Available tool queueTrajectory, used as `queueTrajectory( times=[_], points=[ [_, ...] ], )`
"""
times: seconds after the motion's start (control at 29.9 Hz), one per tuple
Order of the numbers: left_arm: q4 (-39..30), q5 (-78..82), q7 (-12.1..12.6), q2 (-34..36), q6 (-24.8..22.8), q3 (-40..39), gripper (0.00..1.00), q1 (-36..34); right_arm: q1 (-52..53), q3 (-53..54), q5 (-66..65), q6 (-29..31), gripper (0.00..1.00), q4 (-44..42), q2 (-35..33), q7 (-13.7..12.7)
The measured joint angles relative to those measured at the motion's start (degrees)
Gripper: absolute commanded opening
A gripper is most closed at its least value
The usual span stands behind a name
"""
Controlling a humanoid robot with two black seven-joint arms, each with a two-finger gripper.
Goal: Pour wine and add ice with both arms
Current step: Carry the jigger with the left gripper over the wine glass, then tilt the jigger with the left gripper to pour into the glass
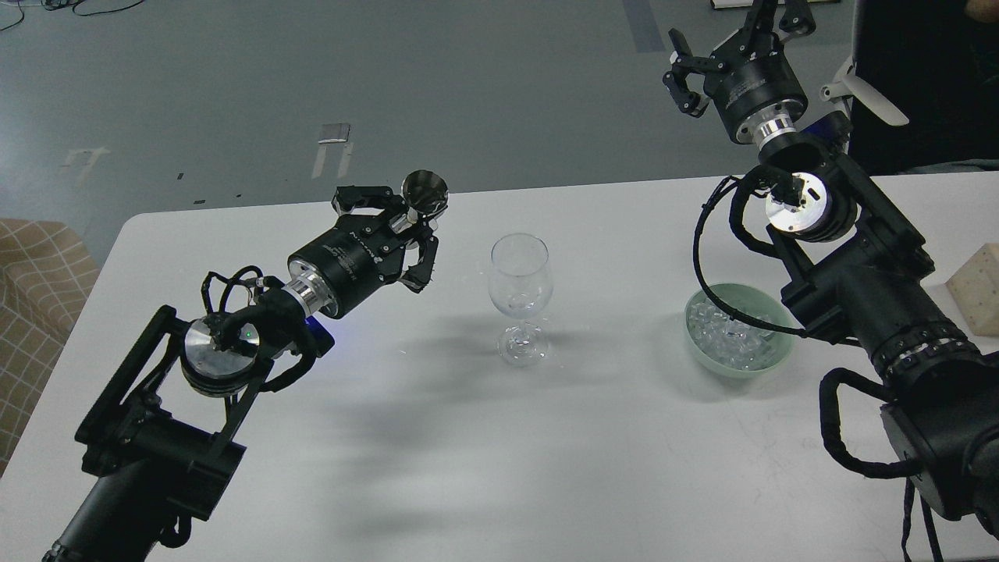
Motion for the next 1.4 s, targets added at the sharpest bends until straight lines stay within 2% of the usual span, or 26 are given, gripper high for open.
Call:
queueTrajectory(
  times=[1.4],
  points=[
    [-0.1,11.6,0.0,-2.1,0.5,6.3,0.00,-3.0,-0.2,0.1,0.0,0.0,1.00,0.0,0.0,0.0]
  ],
)
